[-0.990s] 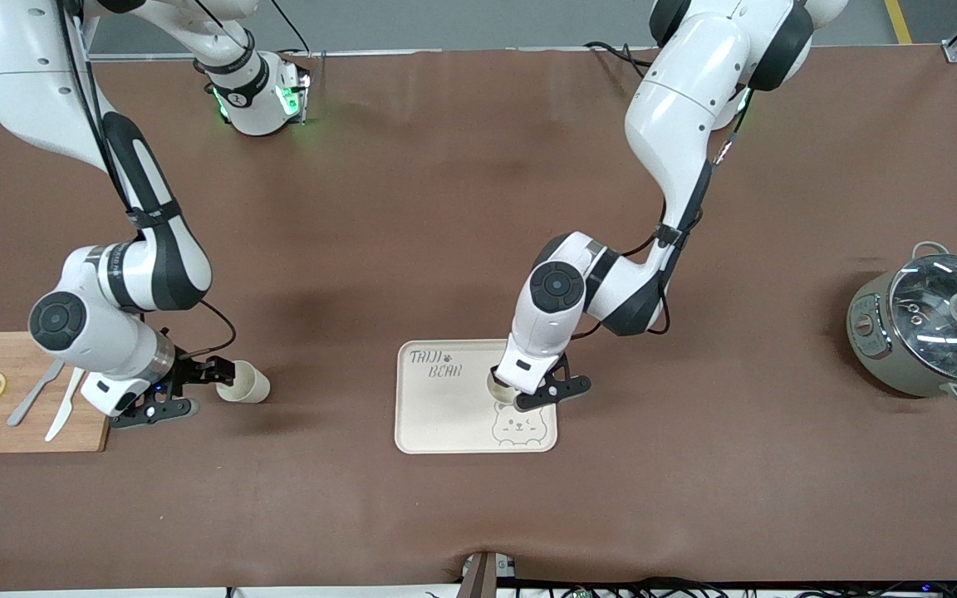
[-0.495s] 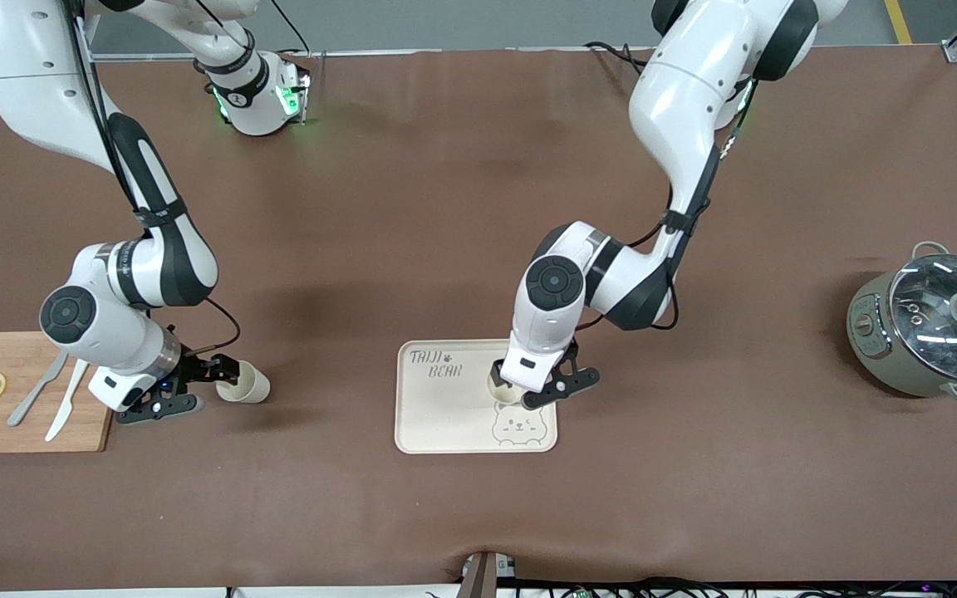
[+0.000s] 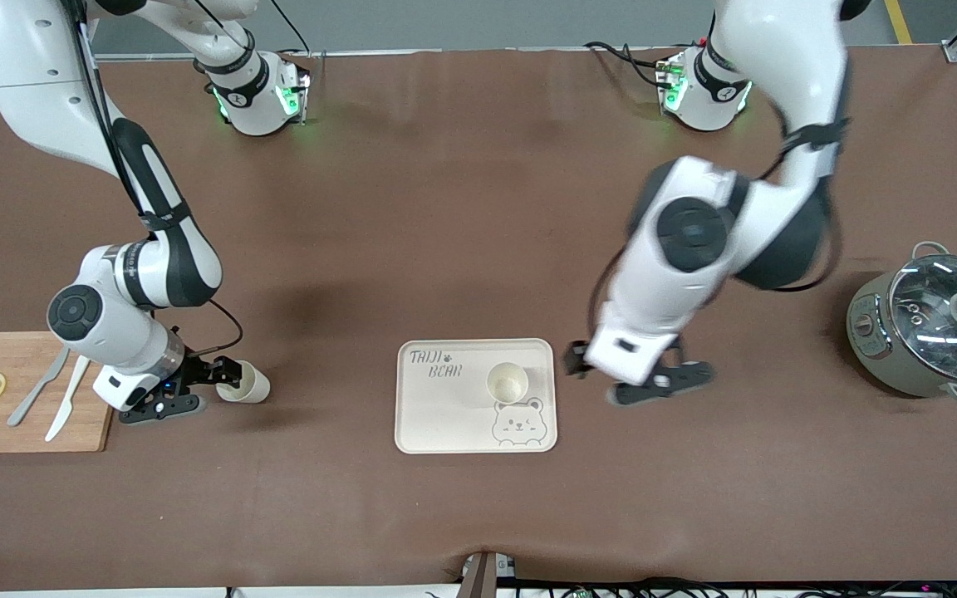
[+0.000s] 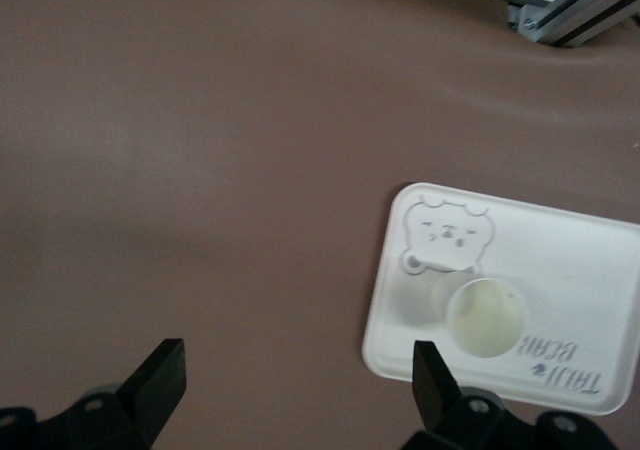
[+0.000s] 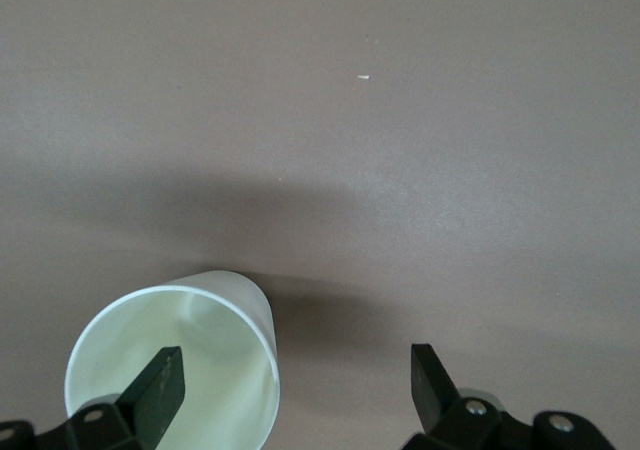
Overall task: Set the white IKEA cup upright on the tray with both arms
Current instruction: 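Open the left gripper and withdraw it back toward the pot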
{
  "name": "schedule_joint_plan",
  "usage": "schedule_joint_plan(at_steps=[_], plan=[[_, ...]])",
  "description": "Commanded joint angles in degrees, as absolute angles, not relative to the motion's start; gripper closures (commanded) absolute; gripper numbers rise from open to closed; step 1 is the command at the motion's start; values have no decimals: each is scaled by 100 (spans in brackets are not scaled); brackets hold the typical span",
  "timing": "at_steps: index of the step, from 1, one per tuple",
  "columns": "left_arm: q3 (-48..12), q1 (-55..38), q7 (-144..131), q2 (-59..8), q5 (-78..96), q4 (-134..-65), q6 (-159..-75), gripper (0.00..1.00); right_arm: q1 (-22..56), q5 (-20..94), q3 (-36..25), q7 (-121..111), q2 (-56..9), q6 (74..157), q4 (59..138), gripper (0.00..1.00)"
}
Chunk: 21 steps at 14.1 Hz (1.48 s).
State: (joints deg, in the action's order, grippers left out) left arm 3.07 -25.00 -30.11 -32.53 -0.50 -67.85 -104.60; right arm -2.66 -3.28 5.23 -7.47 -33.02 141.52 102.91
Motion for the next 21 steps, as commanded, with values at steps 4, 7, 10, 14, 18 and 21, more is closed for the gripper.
schedule_joint_plan(at_steps=[4, 7, 10, 14, 18, 21], plan=[[246, -942, -203, -3076, -194, -7040, -10177, 0, -369, -404, 589, -782, -3480, 14299, 10283, 0], [229, -616, -98, -2858, -44, -7040, -10301, 0, -360, -404, 589, -782, -3498, 14309, 10275, 0], [220, -344, 228, -2085, 174, -7040, -9250, 0, -334, -404, 589, -765, -3498, 14256, 10195, 0], [237, -325, 211, -1364, 299, -7066, -8378, 0, -308, -404, 580, -773, -3498, 14291, 10187, 0], [106, -317, 264, -950, 299, -7250, -7831, 0, -308, -404, 580, -756, -3498, 14274, 10178, 59], [-314, 95, 281, -800, 281, -7576, -8032, 0, -299, -404, 580, -791, -3498, 14273, 10178, 85]])
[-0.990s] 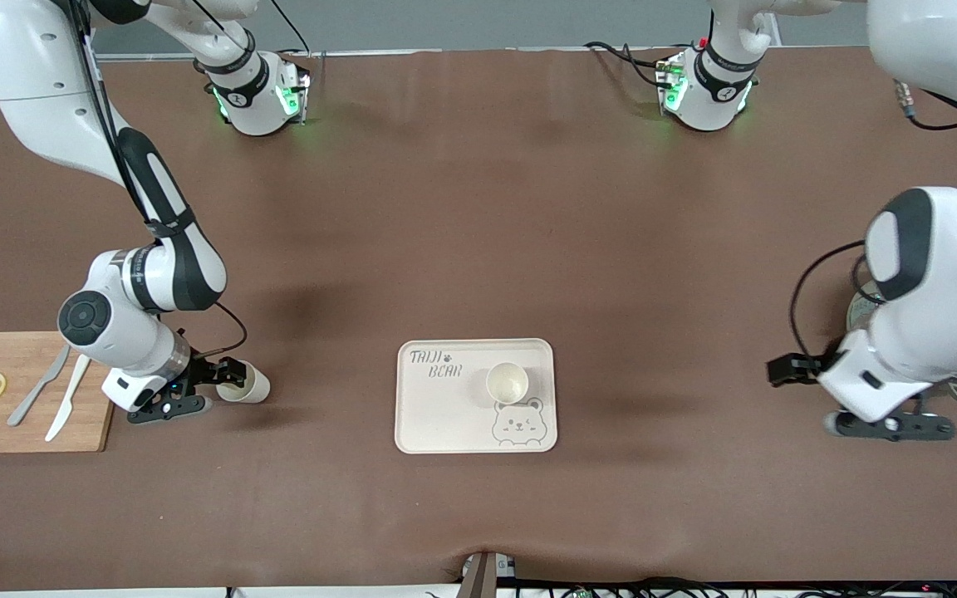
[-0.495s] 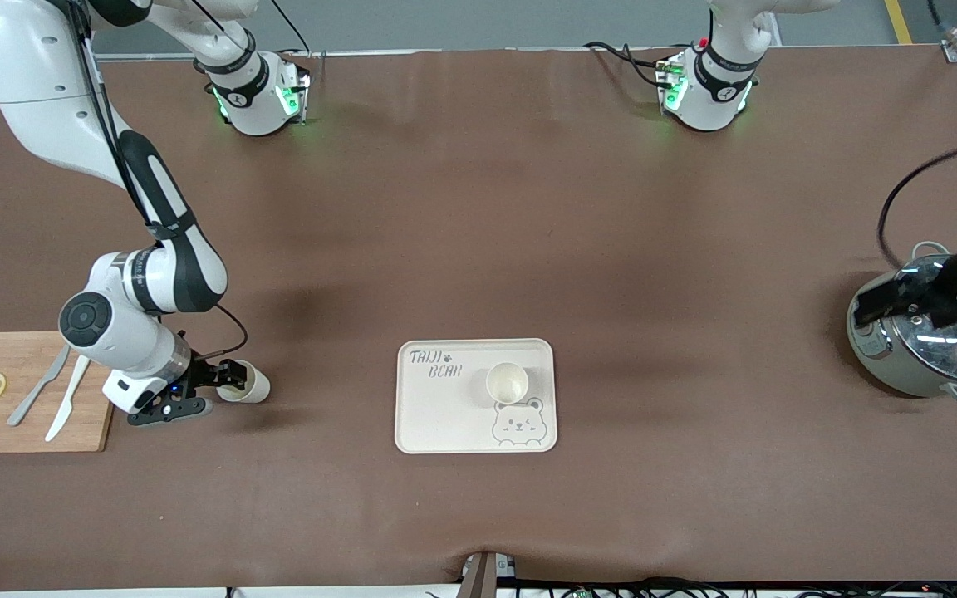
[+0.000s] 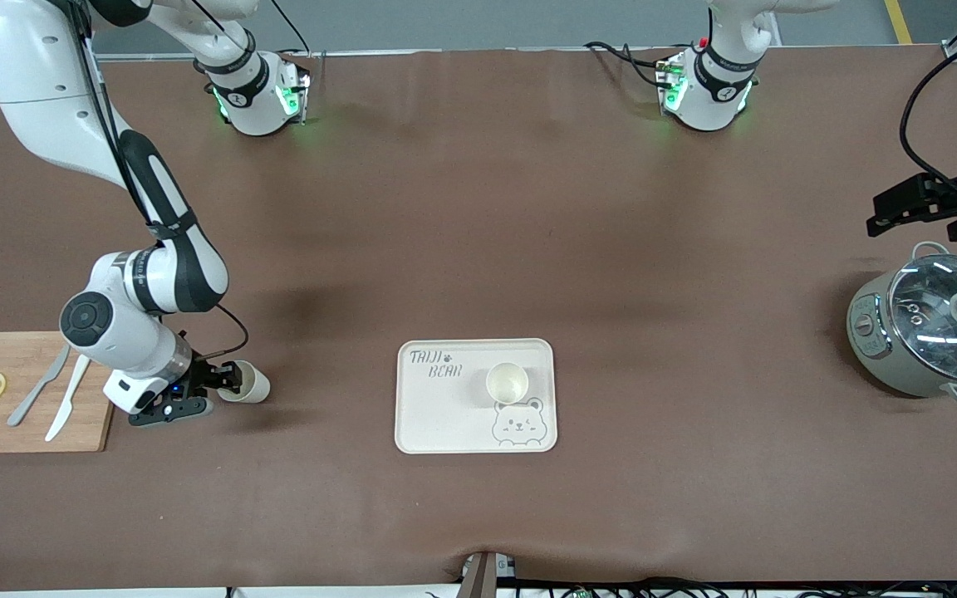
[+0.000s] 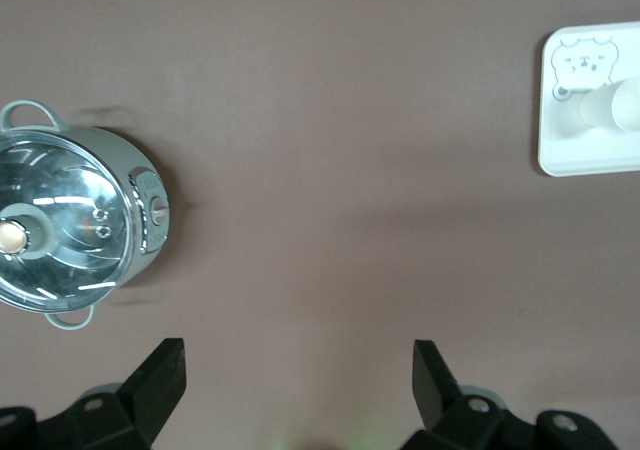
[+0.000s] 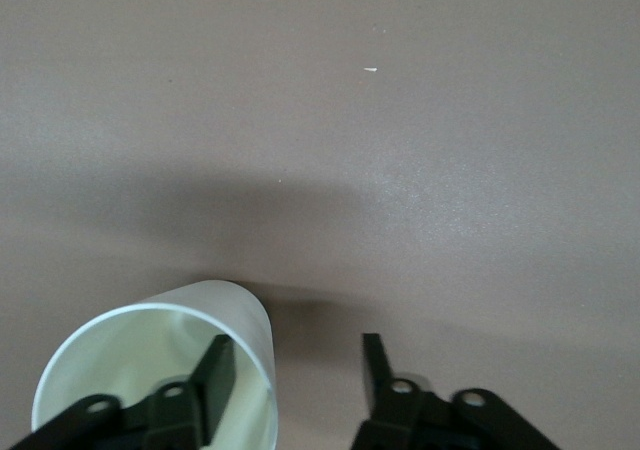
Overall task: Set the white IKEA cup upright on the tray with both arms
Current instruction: 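Lift the white cup with the right gripper and carry it toward the tray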
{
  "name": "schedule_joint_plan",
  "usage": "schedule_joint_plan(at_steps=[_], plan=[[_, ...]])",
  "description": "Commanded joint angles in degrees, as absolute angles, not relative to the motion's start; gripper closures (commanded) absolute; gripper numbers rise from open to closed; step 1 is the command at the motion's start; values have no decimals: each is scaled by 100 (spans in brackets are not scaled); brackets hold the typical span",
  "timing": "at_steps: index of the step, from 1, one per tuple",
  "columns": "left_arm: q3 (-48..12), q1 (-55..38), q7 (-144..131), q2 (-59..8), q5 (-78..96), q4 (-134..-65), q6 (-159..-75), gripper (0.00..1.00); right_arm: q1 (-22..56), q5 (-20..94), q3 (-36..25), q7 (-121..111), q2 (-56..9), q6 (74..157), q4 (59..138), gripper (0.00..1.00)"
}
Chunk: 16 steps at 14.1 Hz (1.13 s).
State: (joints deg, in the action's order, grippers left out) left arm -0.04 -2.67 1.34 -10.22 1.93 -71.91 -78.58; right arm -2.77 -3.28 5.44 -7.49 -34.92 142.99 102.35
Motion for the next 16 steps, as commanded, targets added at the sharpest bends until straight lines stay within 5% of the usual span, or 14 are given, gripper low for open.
schedule_joint_plan(at_steps=[1, 7, 16], plan=[[-508, 236, 290, -800, 264, -7698, -8120, 0, -299, -413, 580, -791, -3498, 14291, 10178, 94], [-266, -112, 396, -194, 255, -9139, -9271, 0, -299, -413, 580, -791, -3507, 14300, 10178, 100], [18, -220, 597, -325, 299, -8886, -9378, 0, -106, -256, 642, -459, -3297, 13801, 9863, 100]])
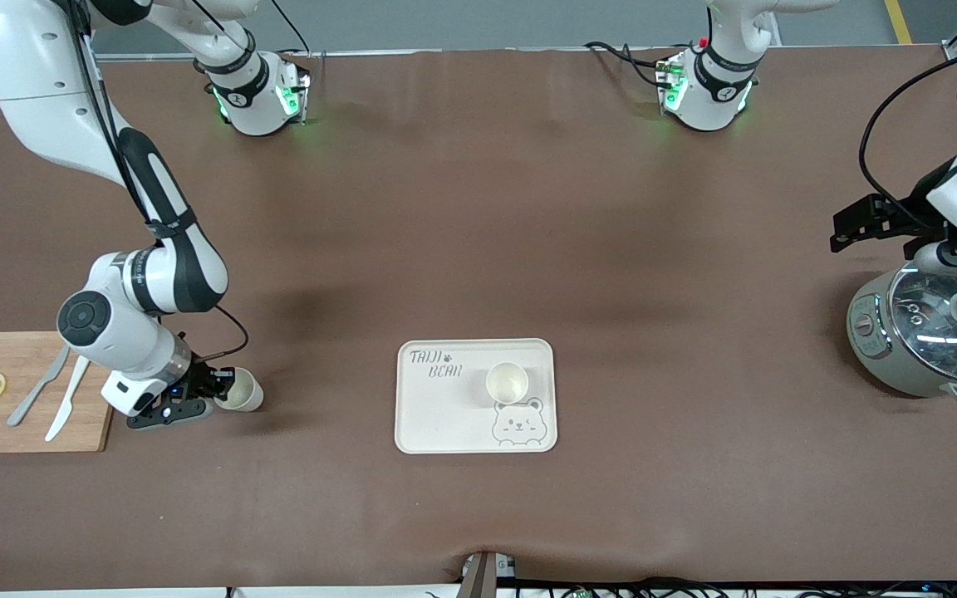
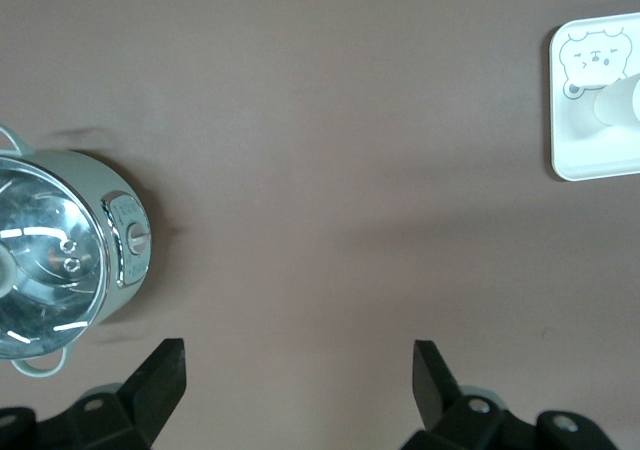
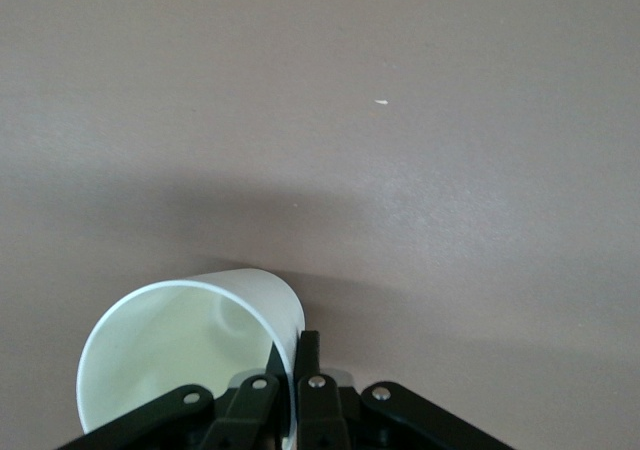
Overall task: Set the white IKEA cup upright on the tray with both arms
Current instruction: 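Lift the white cup with the right gripper and carry it toward the tray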
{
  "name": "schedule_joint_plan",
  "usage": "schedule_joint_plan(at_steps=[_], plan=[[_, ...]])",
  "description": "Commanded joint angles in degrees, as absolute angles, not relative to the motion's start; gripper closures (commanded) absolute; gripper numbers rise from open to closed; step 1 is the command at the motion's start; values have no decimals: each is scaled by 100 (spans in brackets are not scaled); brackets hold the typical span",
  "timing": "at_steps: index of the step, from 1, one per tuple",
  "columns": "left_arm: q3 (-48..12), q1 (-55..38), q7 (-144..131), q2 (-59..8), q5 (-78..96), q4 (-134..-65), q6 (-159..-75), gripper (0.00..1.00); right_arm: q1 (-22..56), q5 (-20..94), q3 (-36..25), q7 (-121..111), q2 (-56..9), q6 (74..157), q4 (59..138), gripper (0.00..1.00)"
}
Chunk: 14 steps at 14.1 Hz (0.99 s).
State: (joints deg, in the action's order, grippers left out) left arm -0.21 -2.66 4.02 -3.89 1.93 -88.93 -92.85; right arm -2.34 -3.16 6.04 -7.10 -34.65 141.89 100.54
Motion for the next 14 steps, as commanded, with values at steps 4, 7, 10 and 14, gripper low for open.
schedule_joint_plan(at_steps=[4, 7, 10, 14], plan=[[18, -158, 747, -413, 237, -8886, -9544, 0, 394, 210, 642, 630, -3278, 12509, 8861, 100], [9, -167, 782, -466, 228, -8886, -9729, 0, 895, 228, 633, 1290, -3296, 12358, 8430, 100], [9, -184, 782, -510, 229, -8886, -9835, 0, 1457, 176, 615, 2509, -3384, 12401, 8227, 100], [-9, -202, 791, -527, 229, -8886, -9861, 0, 1994, 150, 606, 3383, -3831, 12454, 7639, 100]])
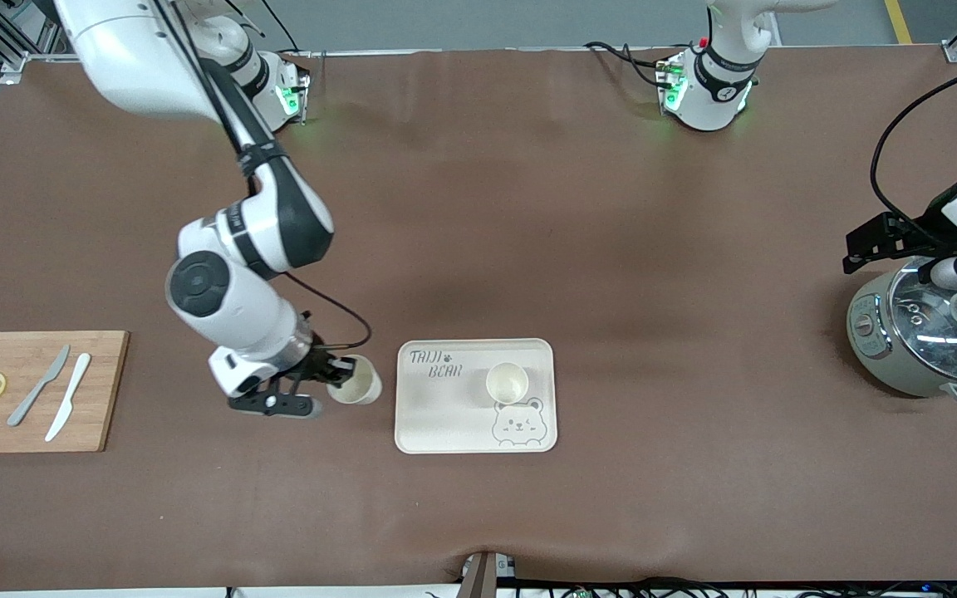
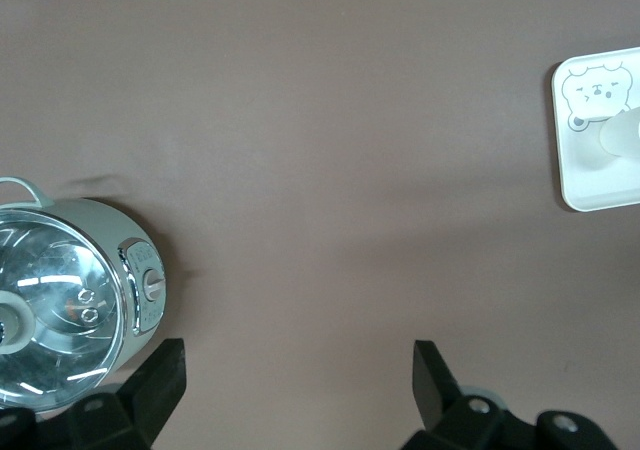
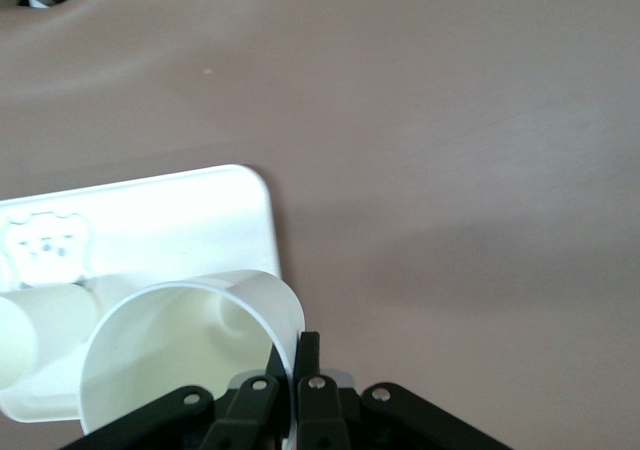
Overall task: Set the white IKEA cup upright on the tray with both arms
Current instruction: 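Lower the held cup onto the tray beside the first cup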
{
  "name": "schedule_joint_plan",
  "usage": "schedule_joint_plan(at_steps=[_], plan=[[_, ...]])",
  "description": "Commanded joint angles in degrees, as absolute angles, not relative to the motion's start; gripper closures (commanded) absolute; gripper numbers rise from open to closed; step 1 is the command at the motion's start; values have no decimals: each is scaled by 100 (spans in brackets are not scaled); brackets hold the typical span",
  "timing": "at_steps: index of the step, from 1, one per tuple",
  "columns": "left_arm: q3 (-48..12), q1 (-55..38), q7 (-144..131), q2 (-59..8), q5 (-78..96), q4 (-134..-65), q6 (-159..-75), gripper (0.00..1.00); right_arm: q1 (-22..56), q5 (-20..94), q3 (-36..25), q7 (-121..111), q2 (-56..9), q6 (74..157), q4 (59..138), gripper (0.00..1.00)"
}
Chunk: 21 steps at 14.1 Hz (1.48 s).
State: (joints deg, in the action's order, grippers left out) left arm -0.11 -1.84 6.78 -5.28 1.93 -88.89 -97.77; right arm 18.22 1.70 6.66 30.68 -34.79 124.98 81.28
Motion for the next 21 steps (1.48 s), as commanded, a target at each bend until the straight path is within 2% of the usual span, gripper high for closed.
schedule_joint_plan(at_steps=[1, 7, 21], plan=[[-17, -202, 791, -536, 229, -8886, -9931, 0, 2091, 132, 598, 3436, -3928, 12454, 7533, 100], [-18, -211, 782, -747, 220, -8877, -10274, 0, 2416, 106, 563, 3875, -4350, 12998, 7383, 100], [18, -141, 1037, -844, 281, -8877, -10406, 0, 2646, -105, 492, 3929, -4957, 13456, 7418, 100]])
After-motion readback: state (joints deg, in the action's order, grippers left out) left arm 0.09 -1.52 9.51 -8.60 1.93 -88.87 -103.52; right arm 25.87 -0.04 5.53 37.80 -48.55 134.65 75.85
